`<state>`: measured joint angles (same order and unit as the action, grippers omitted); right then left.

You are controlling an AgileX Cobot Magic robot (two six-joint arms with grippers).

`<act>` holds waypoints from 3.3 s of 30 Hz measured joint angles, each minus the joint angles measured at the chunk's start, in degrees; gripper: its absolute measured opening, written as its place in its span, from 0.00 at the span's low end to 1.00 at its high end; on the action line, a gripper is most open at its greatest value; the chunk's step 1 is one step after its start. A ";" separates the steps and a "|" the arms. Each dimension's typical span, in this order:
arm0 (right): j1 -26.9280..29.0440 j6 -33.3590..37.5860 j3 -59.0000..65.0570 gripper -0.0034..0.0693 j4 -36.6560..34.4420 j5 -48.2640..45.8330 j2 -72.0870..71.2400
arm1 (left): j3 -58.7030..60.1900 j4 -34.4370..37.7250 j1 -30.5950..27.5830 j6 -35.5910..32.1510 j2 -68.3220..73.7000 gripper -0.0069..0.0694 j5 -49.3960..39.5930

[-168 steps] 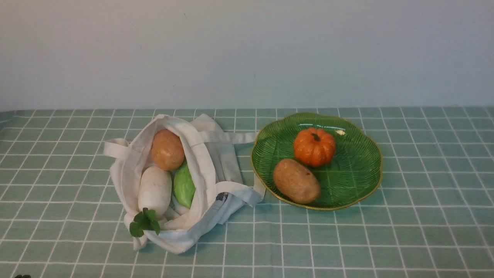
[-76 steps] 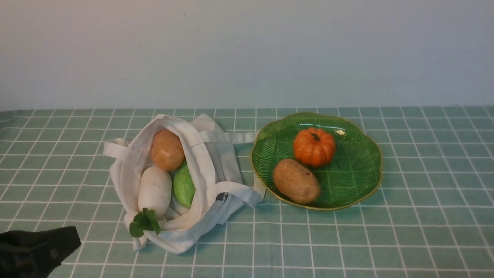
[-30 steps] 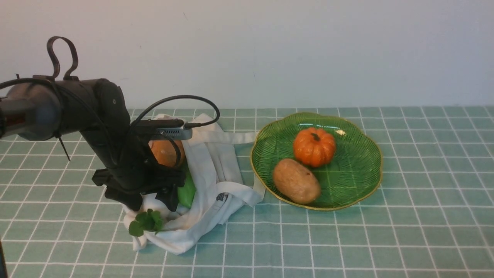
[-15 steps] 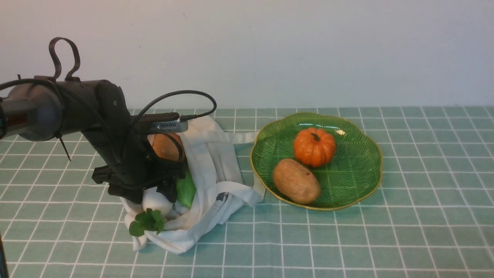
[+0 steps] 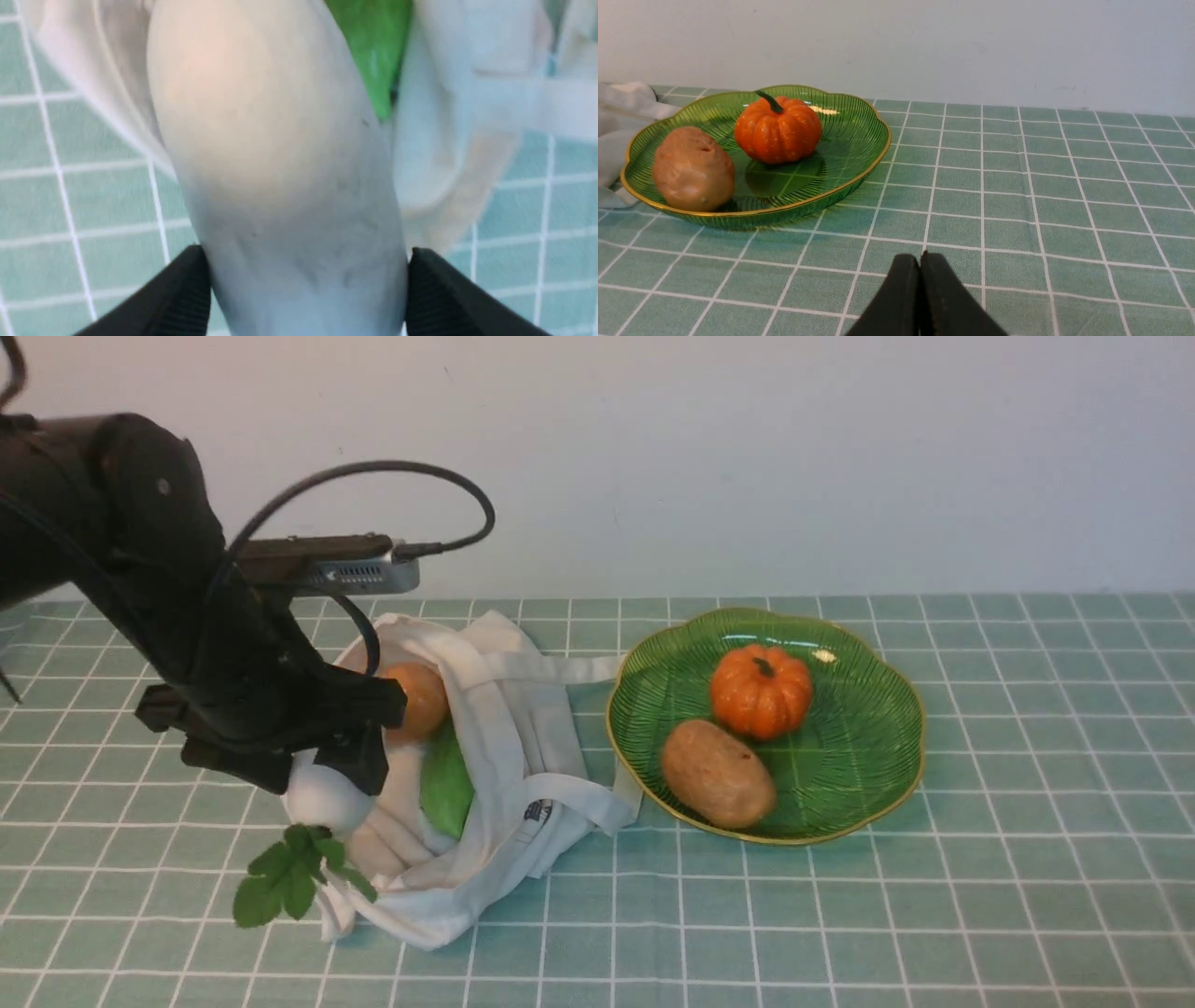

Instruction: Take vegetables from cloth bag on blue coffee tablecloth place on plate.

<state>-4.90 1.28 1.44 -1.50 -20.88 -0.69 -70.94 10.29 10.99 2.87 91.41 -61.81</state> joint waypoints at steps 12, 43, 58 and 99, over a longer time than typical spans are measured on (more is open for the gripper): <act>0.00 0.00 0.00 0.03 0.00 0.00 0.00 | 0.00 14.50 11.15 -0.35 -6.52 0.72 5.36; 0.00 0.00 0.00 0.03 0.00 0.00 0.00 | -47.59 17.54 25.81 3.58 42.95 0.90 10.38; 0.00 -0.11 0.00 0.03 0.00 0.00 0.00 | -58.87 10.47 25.81 -5.44 37.76 0.60 -7.40; 0.00 -0.11 0.00 0.03 -0.01 0.00 0.00 | 46.43 -3.00 26.36 -1.89 -46.86 0.08 43.25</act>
<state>-4.90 1.18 1.44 -1.51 -20.88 -0.69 -24.51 7.29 37.35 0.98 44.55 -18.56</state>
